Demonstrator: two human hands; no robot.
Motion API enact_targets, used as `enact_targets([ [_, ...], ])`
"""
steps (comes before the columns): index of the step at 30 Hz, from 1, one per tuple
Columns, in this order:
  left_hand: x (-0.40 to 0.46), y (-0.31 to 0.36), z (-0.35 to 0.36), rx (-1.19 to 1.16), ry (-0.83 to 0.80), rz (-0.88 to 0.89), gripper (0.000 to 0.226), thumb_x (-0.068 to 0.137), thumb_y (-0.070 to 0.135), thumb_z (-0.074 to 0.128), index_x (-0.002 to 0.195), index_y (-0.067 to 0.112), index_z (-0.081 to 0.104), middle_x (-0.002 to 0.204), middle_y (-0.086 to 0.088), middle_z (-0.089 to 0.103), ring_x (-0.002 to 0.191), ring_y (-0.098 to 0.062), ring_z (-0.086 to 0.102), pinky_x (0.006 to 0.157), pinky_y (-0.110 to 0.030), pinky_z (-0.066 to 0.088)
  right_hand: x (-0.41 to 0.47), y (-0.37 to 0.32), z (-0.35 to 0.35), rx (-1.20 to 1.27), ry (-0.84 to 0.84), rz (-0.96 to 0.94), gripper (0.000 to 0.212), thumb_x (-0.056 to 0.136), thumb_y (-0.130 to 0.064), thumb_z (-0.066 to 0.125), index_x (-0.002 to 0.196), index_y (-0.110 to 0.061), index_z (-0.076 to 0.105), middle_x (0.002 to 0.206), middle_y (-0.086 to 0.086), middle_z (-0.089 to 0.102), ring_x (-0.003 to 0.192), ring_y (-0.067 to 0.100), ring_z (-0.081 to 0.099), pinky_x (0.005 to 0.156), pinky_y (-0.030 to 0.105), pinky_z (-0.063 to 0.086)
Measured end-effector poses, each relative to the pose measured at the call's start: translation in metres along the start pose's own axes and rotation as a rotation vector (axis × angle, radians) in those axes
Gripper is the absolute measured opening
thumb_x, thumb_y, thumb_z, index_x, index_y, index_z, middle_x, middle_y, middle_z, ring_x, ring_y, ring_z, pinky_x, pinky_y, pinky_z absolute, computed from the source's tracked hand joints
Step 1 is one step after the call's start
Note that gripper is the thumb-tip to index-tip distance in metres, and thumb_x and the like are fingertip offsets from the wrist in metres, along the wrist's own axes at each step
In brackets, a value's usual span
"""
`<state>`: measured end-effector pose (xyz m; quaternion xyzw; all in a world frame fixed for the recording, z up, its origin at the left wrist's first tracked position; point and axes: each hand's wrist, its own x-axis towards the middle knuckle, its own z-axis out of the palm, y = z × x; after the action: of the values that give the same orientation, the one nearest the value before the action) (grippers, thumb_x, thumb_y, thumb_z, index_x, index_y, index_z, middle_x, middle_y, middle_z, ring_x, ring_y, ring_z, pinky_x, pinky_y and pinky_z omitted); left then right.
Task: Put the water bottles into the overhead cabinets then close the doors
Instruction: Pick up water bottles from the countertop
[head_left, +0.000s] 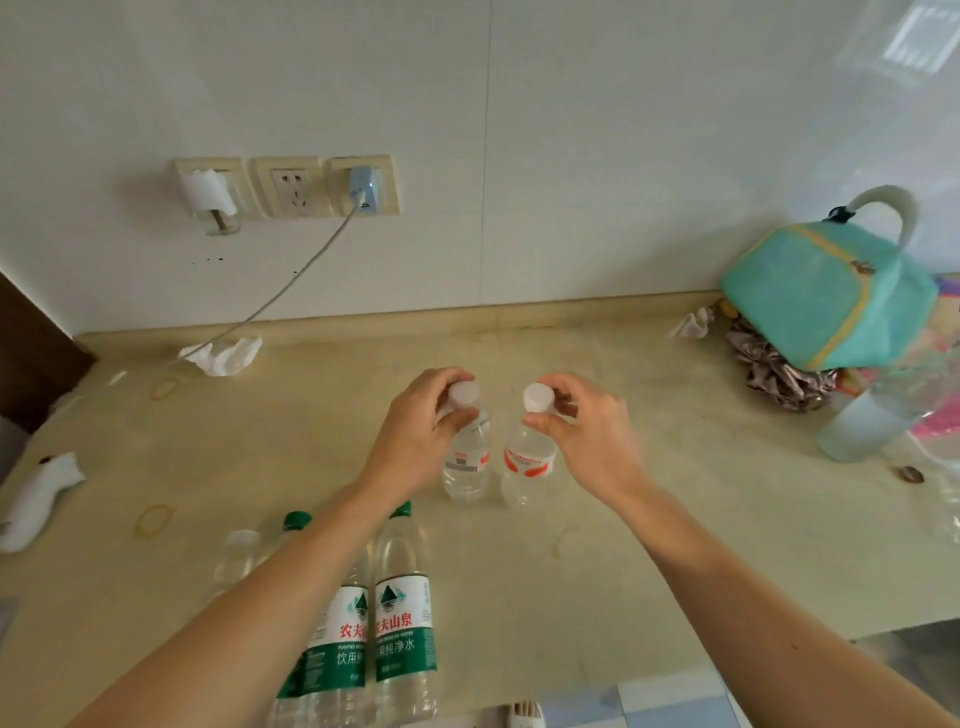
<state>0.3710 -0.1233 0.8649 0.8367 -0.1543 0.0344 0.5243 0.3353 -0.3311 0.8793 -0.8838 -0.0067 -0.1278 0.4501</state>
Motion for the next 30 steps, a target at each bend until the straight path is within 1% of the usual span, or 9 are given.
enact_targets([
  [1,-0.001,-0.001,0.001,0.006,-0.003,0.003,0.033,0.090,0.006,0.072,0.120,0.015,0.063,0.115,0.007,0.063,0.106,0.008,0.059,0.091,-0.007,0.044,-0.003,0.003,0.001,-0.005,0.000,0.007,0.030,0.078,-0.012,0.085,0.105,-0.013,0.070,0.097,-0.009,0.068,0.093,0.014,0.067,0.088,0.027,0.053],
  [3,-0.003,-0.003,0.003,0.006,-0.003,0.005,0.033,0.090,0.006,0.072,0.120,0.017,0.063,0.116,0.007,0.064,0.107,0.004,0.060,0.092,-0.009,0.044,-0.008,0.007,0.002,0.004,0.020,0.017,0.029,0.081,-0.013,0.083,0.107,-0.014,0.070,0.102,-0.008,0.068,0.096,0.016,0.066,0.090,0.035,0.053],
  [10,-0.001,-0.003,0.003,0.050,-0.036,0.018,0.032,0.093,0.011,0.071,0.122,0.017,0.061,0.120,0.004,0.063,0.112,-0.009,0.061,0.099,-0.021,0.047,-0.011,0.014,0.005,-0.022,0.016,-0.019,0.031,0.086,-0.017,0.079,0.114,-0.018,0.065,0.105,-0.014,0.063,0.100,0.016,0.064,0.090,0.032,0.052],
  [16,-0.001,0.000,0.004,0.062,-0.049,0.017,0.034,0.094,0.016,0.071,0.126,0.016,0.059,0.124,0.005,0.062,0.115,-0.008,0.060,0.101,-0.017,0.045,-0.015,0.020,0.007,-0.027,0.025,-0.025,0.040,0.085,-0.023,0.080,0.120,-0.025,0.061,0.110,-0.018,0.060,0.105,0.015,0.061,0.093,0.037,0.052],
  [19,-0.003,-0.006,0.005,0.044,-0.055,-0.014,0.042,0.093,0.027,0.071,0.131,0.018,0.056,0.129,0.006,0.060,0.119,-0.004,0.058,0.103,-0.020,0.046,-0.018,0.029,0.009,-0.007,0.010,0.010,0.054,0.081,-0.030,0.083,0.127,-0.033,0.055,0.116,-0.022,0.057,0.110,0.007,0.057,0.097,0.033,0.050],
  [23,-0.012,-0.022,0.008,0.022,-0.098,-0.158,0.068,0.081,0.045,0.077,0.138,0.027,0.046,0.138,0.007,0.051,0.126,-0.006,0.052,0.101,-0.027,0.047,-0.025,0.049,0.013,0.148,-0.089,0.186,0.087,0.069,-0.049,0.088,0.141,-0.041,0.039,0.134,-0.022,0.050,0.119,0.000,0.055,0.098,0.023,0.046],
  [25,-0.018,-0.031,0.012,-0.024,-0.135,-0.237,0.072,0.075,0.044,0.085,0.133,0.040,0.042,0.136,0.014,0.051,0.125,0.000,0.052,0.099,-0.022,0.047,-0.029,0.062,0.018,0.204,-0.171,0.243,0.100,0.065,-0.050,0.090,0.147,-0.036,0.036,0.139,-0.019,0.048,0.123,0.001,0.053,0.101,0.025,0.047],
  [27,-0.024,-0.039,0.017,-0.046,-0.157,-0.307,0.074,0.071,0.037,0.090,0.124,0.051,0.040,0.128,0.027,0.055,0.118,0.011,0.054,0.094,-0.014,0.046,-0.030,0.077,0.024,0.216,-0.255,0.287,0.106,0.064,-0.042,0.093,0.151,-0.028,0.033,0.143,-0.013,0.046,0.126,0.003,0.051,0.106,0.028,0.046],
  [30,-0.027,-0.052,0.027,-0.077,-0.175,-0.376,0.081,0.071,0.027,0.092,0.129,0.046,0.040,0.119,0.030,0.060,0.105,0.019,0.057,0.082,-0.003,0.045,-0.030,0.099,0.034,0.234,-0.340,0.343,0.100,0.064,-0.032,0.094,0.145,-0.029,0.036,0.138,-0.012,0.051,0.123,0.001,0.054,0.103,0.025,0.047],
])
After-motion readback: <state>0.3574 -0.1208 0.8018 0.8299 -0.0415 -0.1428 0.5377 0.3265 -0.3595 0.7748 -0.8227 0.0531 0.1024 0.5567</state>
